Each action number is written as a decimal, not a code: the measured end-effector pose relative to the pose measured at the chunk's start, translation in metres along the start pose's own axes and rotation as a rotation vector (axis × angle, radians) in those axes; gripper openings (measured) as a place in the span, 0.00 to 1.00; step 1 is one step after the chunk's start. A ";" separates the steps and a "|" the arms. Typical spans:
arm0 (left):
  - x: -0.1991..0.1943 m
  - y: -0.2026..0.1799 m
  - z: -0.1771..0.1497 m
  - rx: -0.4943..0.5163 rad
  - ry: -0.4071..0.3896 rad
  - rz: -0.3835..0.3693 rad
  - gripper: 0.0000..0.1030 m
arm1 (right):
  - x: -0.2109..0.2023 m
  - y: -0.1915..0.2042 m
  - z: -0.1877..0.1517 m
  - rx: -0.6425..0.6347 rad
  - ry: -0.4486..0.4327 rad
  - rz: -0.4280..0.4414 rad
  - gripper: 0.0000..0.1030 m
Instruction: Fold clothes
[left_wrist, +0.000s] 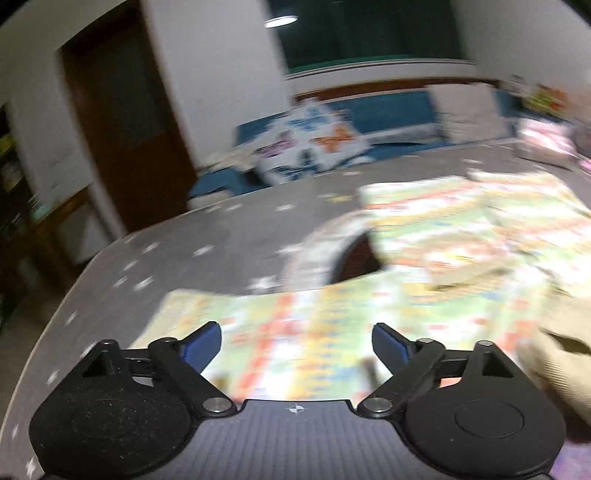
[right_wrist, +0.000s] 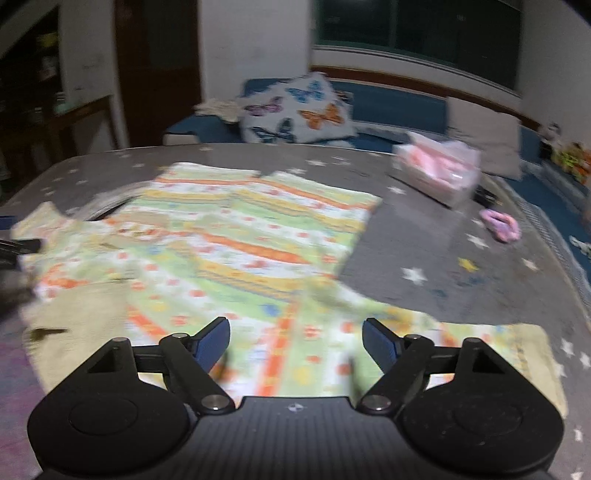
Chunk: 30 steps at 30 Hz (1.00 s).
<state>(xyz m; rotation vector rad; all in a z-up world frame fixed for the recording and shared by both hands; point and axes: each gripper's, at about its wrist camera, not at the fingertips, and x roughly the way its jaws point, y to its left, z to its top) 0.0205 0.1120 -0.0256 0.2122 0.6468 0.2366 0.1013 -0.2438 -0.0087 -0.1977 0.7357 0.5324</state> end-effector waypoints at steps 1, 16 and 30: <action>-0.001 -0.008 0.000 0.014 -0.002 -0.028 0.78 | -0.002 0.008 0.000 -0.014 0.001 0.027 0.68; -0.001 -0.040 0.009 0.001 -0.006 -0.249 0.28 | 0.014 0.124 -0.006 -0.241 0.049 0.292 0.31; 0.020 -0.062 0.011 0.033 0.020 -0.380 0.26 | -0.020 0.076 0.013 -0.004 0.013 0.369 0.04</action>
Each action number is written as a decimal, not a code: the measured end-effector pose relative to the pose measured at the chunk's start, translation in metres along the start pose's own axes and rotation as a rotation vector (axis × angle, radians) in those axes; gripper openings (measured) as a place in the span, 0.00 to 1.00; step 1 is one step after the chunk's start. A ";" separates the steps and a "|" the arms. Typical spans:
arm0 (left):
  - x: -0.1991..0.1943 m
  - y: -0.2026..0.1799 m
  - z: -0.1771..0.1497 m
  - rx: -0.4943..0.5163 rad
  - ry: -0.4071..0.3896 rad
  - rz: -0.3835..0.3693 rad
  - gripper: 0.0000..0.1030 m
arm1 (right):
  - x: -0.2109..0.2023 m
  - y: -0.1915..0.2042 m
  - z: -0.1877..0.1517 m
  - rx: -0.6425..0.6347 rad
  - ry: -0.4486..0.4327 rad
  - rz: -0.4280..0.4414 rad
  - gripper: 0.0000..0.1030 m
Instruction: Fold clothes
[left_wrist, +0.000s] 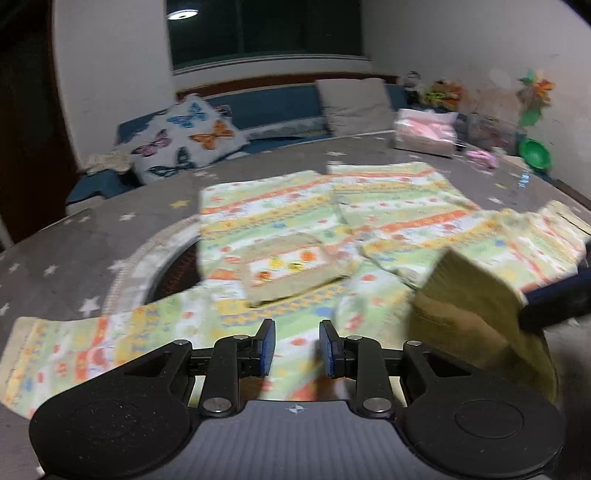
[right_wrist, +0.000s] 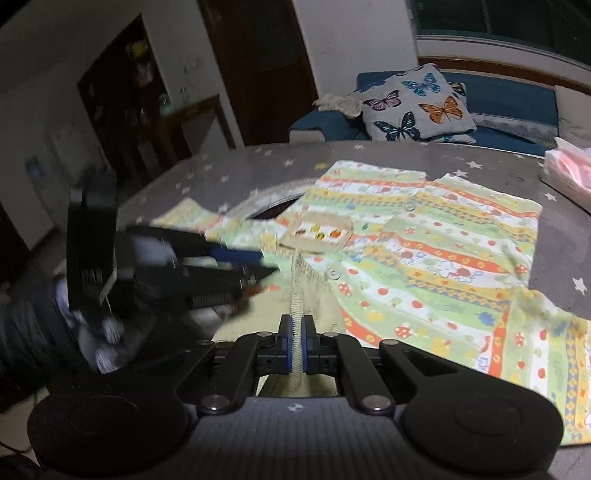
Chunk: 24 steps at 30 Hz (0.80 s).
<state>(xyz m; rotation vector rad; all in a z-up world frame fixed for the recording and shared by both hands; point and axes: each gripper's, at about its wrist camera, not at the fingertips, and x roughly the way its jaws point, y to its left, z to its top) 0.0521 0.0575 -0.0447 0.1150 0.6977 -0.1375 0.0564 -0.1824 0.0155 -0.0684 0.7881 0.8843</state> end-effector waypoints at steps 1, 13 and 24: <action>-0.002 -0.005 -0.002 0.020 -0.003 -0.016 0.26 | -0.003 -0.001 0.001 0.008 -0.007 0.002 0.04; -0.032 -0.015 -0.003 0.013 -0.072 -0.056 0.27 | -0.009 -0.007 0.005 0.041 -0.045 0.008 0.04; -0.038 -0.061 -0.012 0.309 -0.070 -0.189 0.30 | -0.009 -0.008 0.001 0.047 -0.036 0.001 0.04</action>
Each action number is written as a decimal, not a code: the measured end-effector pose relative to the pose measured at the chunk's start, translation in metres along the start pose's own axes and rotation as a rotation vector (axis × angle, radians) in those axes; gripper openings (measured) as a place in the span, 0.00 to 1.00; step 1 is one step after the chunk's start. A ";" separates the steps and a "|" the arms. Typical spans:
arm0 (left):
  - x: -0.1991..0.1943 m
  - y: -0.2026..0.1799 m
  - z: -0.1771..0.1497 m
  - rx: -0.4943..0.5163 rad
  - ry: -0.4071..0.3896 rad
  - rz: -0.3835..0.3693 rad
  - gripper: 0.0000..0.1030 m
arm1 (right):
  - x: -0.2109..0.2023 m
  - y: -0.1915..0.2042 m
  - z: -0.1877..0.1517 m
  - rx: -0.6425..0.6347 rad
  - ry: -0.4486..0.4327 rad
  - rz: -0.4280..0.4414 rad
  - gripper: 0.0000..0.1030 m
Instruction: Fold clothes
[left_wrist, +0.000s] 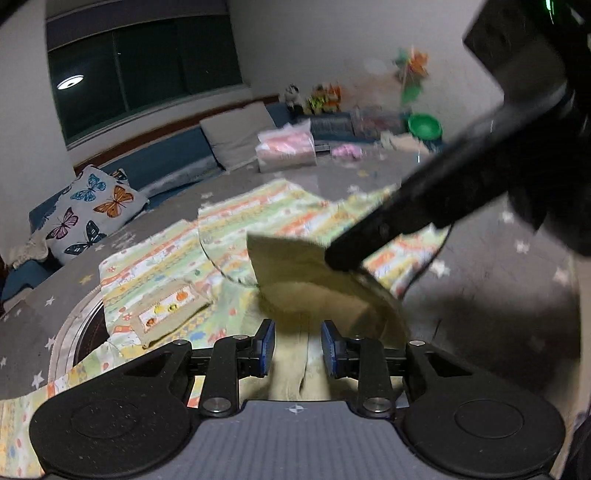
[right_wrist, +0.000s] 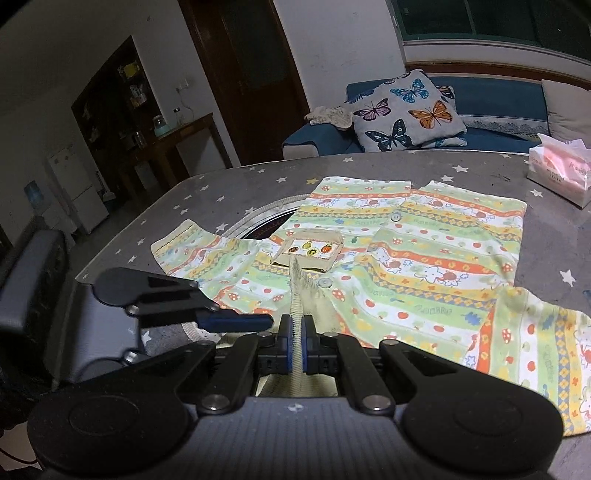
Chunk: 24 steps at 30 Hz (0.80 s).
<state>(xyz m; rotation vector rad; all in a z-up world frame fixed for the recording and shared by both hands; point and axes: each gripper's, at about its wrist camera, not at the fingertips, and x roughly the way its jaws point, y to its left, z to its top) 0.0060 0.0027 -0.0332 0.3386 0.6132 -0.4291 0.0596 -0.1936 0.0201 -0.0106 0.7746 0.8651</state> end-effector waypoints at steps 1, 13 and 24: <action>0.003 0.000 -0.001 0.007 0.014 0.006 0.32 | 0.000 0.000 0.000 -0.001 0.001 -0.001 0.04; -0.011 0.042 -0.006 -0.298 -0.063 -0.147 0.08 | -0.005 -0.001 0.001 -0.001 -0.016 -0.011 0.04; 0.001 0.022 -0.014 -0.205 0.023 -0.181 0.12 | 0.017 0.017 -0.004 -0.066 0.071 0.053 0.09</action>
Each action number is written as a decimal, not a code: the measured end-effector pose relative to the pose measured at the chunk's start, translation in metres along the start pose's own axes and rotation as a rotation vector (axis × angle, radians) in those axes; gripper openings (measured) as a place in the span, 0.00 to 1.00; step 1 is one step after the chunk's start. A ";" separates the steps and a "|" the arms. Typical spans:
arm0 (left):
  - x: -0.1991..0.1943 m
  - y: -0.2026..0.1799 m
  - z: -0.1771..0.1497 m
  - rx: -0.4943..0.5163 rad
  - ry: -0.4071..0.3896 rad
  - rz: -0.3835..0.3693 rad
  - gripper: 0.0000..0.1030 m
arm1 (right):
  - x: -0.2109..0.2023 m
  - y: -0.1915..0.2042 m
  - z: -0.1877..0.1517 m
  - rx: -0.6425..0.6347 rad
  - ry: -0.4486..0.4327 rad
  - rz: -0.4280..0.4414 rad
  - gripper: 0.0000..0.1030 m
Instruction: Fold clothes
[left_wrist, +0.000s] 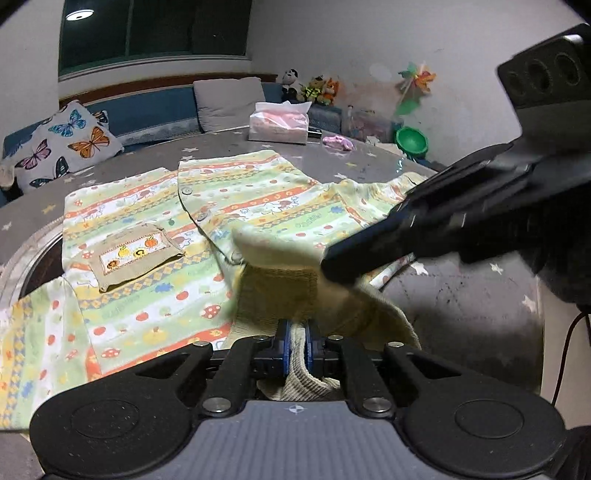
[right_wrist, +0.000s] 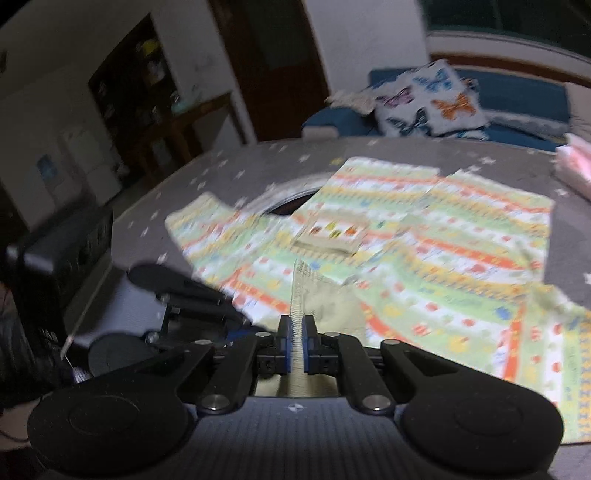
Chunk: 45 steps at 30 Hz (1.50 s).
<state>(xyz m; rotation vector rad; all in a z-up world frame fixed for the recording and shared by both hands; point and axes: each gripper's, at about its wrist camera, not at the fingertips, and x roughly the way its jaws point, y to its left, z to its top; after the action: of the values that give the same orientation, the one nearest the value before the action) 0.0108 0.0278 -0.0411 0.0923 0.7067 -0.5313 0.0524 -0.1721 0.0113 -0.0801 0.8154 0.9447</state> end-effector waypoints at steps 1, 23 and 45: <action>-0.002 -0.001 -0.001 0.008 0.001 0.001 0.12 | 0.002 0.001 0.000 -0.006 0.008 0.011 0.09; -0.009 0.018 0.031 -0.100 -0.098 0.050 0.18 | 0.023 -0.009 -0.017 -0.121 0.014 -0.200 0.36; 0.027 0.010 0.016 -0.097 0.006 0.091 0.18 | -0.059 -0.156 -0.059 0.278 -0.109 -0.598 0.43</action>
<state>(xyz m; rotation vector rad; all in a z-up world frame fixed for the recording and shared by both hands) 0.0422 0.0207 -0.0473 0.0354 0.7293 -0.4095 0.1157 -0.3307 -0.0348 -0.0274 0.7526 0.2664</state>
